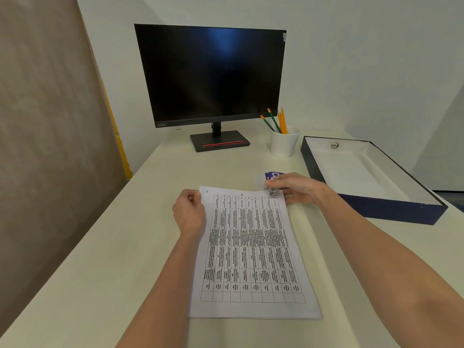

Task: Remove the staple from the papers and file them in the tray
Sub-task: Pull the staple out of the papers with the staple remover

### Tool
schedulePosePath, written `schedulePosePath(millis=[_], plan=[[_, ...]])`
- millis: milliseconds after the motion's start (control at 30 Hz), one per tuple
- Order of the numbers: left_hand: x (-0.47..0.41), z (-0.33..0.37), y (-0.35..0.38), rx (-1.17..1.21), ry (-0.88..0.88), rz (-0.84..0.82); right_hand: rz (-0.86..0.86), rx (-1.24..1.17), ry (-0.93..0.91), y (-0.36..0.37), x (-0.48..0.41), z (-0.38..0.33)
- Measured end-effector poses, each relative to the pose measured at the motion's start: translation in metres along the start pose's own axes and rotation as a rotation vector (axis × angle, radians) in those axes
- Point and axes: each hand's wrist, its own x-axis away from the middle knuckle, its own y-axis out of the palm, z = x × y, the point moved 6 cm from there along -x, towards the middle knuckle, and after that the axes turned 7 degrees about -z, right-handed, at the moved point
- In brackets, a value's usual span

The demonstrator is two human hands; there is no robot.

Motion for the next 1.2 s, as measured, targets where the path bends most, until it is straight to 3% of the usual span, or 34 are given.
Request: schedulePosePath(millis=[800,1200], plan=[[0.0004,0.0006,0.0009,-0.012,-0.010,0.001,-0.016,0.034,0.092,-0.0028,-0.0042,0.0025],[-0.0001,0.0004,0.0010,-0.016,-0.015,0.000,0.018,0.091,0.042,-0.0029,-0.0064,0.0023]])
